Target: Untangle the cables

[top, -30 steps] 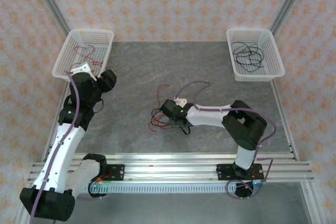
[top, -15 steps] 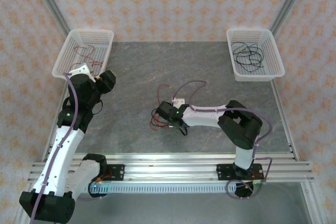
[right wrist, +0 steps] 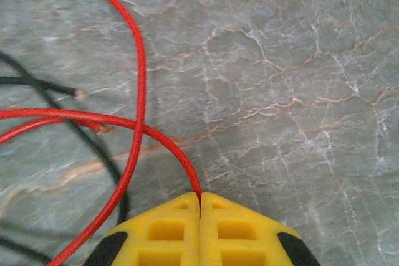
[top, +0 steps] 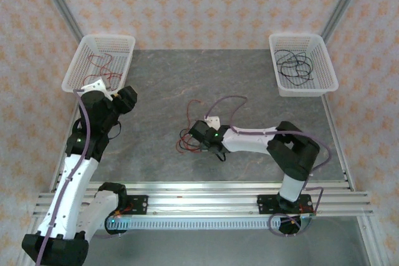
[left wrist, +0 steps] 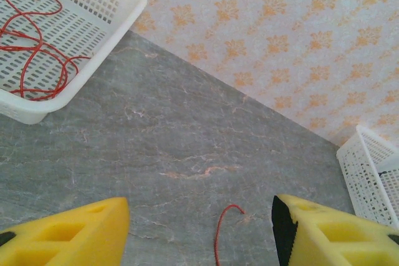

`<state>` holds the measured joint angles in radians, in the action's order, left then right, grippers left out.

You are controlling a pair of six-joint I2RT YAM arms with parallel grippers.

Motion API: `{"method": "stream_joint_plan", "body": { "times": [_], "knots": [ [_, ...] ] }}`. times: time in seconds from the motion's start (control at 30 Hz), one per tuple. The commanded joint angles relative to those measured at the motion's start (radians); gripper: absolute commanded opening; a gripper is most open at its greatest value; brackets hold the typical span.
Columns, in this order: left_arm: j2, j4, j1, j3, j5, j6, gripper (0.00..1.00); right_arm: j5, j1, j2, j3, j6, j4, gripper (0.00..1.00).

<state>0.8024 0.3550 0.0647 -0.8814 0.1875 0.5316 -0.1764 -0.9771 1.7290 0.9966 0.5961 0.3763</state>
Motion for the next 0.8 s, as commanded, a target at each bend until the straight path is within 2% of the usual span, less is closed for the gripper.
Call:
{"method": "stream_joint_plan", "body": {
  "times": [0.0, 0.17, 0.4, 0.57, 0.77],
  "knots": [
    [-0.025, 0.019, 0.015, -0.008, 0.043, 0.01, 0.62, -0.04, -0.002, -0.13, 0.007, -0.088, -0.028, 0.0],
    [-0.055, 0.007, 0.044, 0.026, 0.065, 0.03, 0.62, -0.074, -0.002, -0.265, 0.005, -0.22, -0.034, 0.0],
    [-0.077, -0.092, 0.136, 0.106, 0.125, 0.081, 0.62, -0.035, -0.002, -0.43, -0.043, -0.435, -0.155, 0.0],
    [-0.053, -0.205, 0.265, 0.184, 0.135, 0.103, 0.62, -0.017, -0.002, -0.469, -0.055, -0.491, -0.203, 0.0],
    [0.055, -0.401, 0.494, 0.267, 0.086, 0.078, 0.61, -0.037, -0.002, -0.482, -0.061, -0.498, -0.237, 0.0]
  ]
}}
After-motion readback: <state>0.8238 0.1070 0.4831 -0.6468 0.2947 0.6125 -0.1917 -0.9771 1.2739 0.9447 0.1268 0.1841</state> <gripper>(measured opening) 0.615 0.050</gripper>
